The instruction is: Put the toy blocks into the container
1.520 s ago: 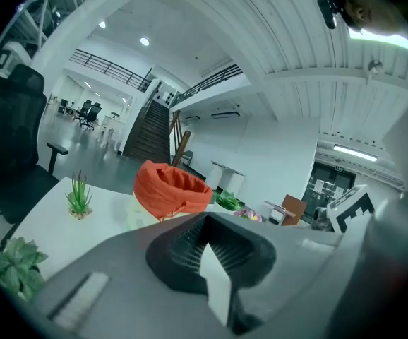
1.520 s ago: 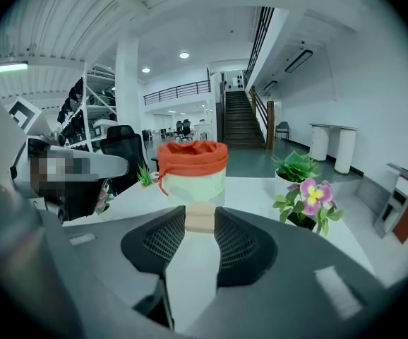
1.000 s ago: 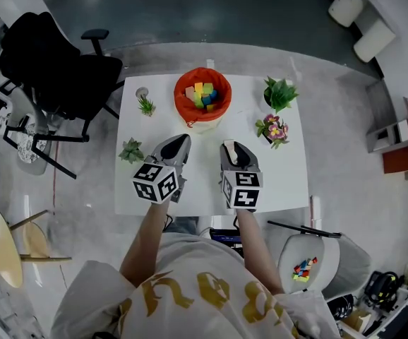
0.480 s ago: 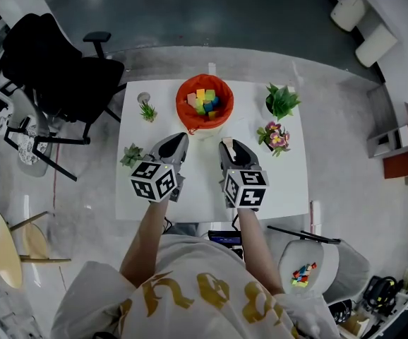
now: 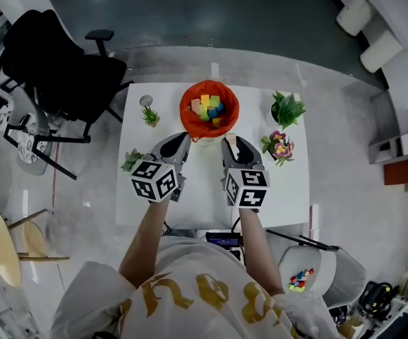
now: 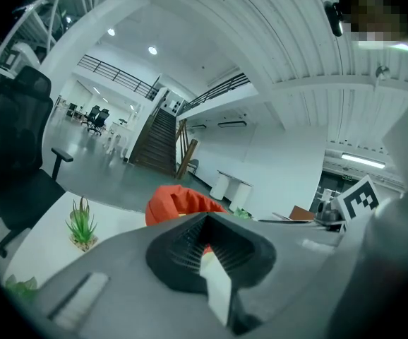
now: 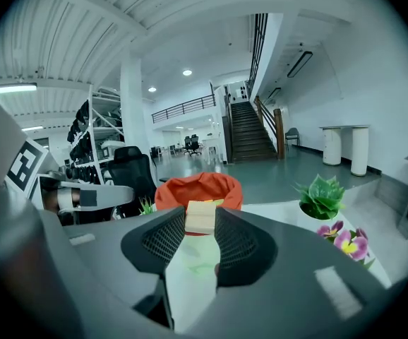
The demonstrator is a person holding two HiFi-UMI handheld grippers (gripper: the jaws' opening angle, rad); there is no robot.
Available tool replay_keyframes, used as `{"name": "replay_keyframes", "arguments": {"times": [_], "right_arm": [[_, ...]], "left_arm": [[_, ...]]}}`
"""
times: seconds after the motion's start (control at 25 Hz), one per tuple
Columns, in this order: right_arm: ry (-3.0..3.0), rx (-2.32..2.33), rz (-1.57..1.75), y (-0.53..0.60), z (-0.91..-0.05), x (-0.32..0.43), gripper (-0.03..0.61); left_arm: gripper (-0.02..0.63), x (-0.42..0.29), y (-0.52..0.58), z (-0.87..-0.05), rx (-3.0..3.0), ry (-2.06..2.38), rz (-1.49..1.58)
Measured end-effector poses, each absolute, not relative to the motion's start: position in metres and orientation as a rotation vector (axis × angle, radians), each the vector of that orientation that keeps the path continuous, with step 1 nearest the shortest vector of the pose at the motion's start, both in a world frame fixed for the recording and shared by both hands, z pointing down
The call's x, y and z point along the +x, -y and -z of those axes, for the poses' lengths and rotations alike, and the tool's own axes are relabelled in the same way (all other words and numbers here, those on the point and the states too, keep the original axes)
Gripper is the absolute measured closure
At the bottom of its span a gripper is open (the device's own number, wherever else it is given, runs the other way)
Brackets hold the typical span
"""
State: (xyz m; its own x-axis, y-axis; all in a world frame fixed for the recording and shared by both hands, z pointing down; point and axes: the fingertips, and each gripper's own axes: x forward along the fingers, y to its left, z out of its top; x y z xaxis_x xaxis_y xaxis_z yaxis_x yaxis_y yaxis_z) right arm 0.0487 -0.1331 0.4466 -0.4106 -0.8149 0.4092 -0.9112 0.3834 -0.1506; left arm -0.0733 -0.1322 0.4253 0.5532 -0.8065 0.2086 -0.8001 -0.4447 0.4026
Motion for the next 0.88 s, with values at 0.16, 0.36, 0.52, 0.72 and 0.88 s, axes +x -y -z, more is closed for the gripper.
{"name": "replay_keyframes", "arguments": {"times": [0.16,0.36,0.52,0.72,0.88], "right_arm": [[2.387,1.522,-0.510,0.146,-0.444,0.044,0.417],[2.393,1.511,-0.493,0.160,-0.441,0.039,0.417],[2.396,1.496,-0.480,0.171,-0.444,0.035,0.417],[2.389,1.478,-0.471,0.179,-0.450,0.030,0.417],[2.387,1.456,-0.463,0.183,-0.455,0.025,0.417]], "left_arm": [[0.614,-0.076,0.143,-0.430,2.325,1.302,0.023],[0.614,-0.079,0.153,-0.435,2.306,1.308,0.043],[0.614,-0.079,0.159,-0.438,2.297,1.307,0.065],[0.614,-0.082,0.165,-0.436,2.294,1.323,0.115],[0.614,-0.082,0.167,-0.436,2.292,1.324,0.128]]}}
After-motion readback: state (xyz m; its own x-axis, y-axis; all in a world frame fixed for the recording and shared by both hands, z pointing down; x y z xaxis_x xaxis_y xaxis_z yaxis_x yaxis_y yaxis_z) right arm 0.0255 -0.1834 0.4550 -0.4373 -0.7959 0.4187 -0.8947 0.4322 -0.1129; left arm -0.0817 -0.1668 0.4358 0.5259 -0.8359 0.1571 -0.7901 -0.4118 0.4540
